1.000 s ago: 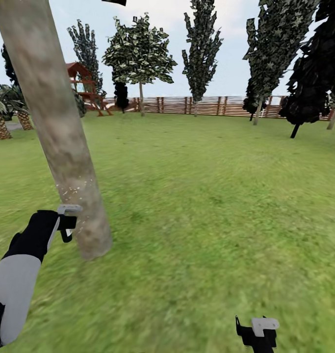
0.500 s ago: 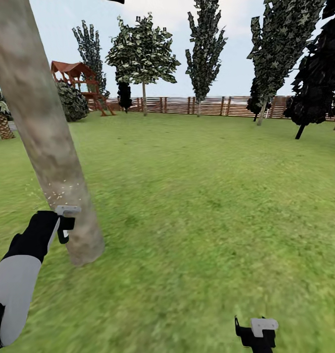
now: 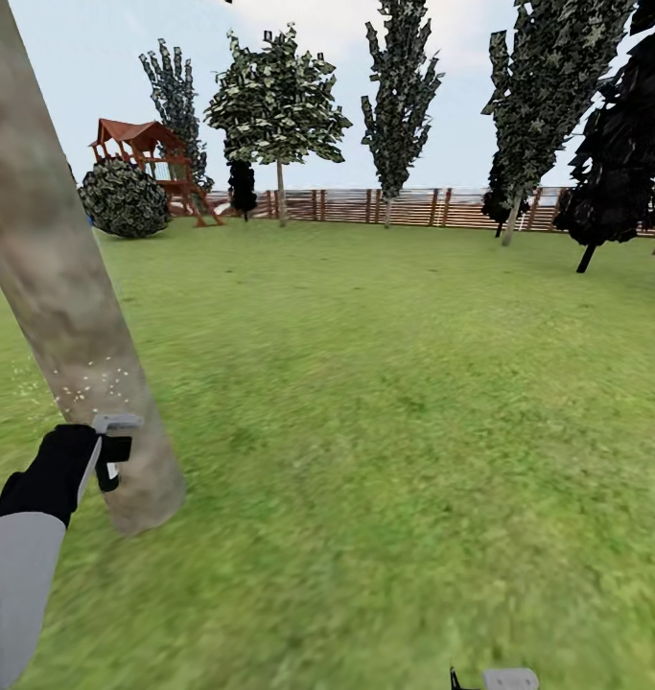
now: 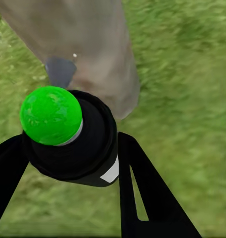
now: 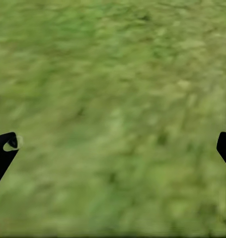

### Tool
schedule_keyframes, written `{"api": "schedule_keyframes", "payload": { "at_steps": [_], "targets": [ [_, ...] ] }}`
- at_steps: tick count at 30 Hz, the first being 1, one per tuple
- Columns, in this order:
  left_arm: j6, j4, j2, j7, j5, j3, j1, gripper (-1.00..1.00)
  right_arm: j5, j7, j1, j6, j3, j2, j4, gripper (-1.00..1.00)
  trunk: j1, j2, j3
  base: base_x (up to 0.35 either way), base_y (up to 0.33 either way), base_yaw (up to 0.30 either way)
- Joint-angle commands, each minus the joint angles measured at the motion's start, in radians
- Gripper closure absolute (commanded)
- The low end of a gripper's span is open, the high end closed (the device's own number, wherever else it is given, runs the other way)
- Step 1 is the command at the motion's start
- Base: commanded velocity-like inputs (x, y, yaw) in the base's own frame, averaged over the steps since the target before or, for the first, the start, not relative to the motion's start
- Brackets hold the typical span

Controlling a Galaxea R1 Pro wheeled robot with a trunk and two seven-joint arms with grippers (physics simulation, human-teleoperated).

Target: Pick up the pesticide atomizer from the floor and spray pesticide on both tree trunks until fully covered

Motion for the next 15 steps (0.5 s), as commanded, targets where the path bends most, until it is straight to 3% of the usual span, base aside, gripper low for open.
{"api": "schedule_keyframes", "payload": {
  "at_steps": [1,4,8,9,11,15],
  "targets": [
    [0.000,0.000,0.000,0.000,0.001,0.001,0.002,1.00,0.000,0.000,0.001,0.000,0.000,0.000,0.000,-1.00,0.000,0.000,0.000,0.007,-0.010,0.000],
    [-0.001,0.000,0.001,0.004,0.001,0.004,0.028,1.00,0.000,0.000,0.002,0.000,0.000,0.000,0.000,-1.00,0.000,0.000,0.000,0.002,-0.003,0.000],
    [-0.004,-0.001,0.002,0.069,0.004,0.003,0.047,1.00,0.000,0.000,0.003,0.000,0.000,0.000,0.000,-1.00,0.000,0.000,0.000,0.000,0.000,0.000],
    [-0.001,-0.021,-0.009,0.081,0.009,0.002,0.050,1.00,0.000,0.000,0.003,0.000,0.000,0.000,0.000,-1.00,0.000,0.000,0.000,0.000,0.000,0.000],
    [0.000,-0.043,-0.023,0.080,0.013,0.003,0.051,1.00,0.000,0.000,0.003,0.000,0.000,0.000,0.000,-1.00,0.000,0.000,0.000,-0.175,0.000,0.000],
    [0.002,-0.040,-0.012,0.077,0.011,0.018,0.052,1.00,0.000,0.000,0.003,0.000,0.000,0.000,0.000,-1.00,0.000,0.000,0.000,-0.072,0.000,0.000]
  ]
}}
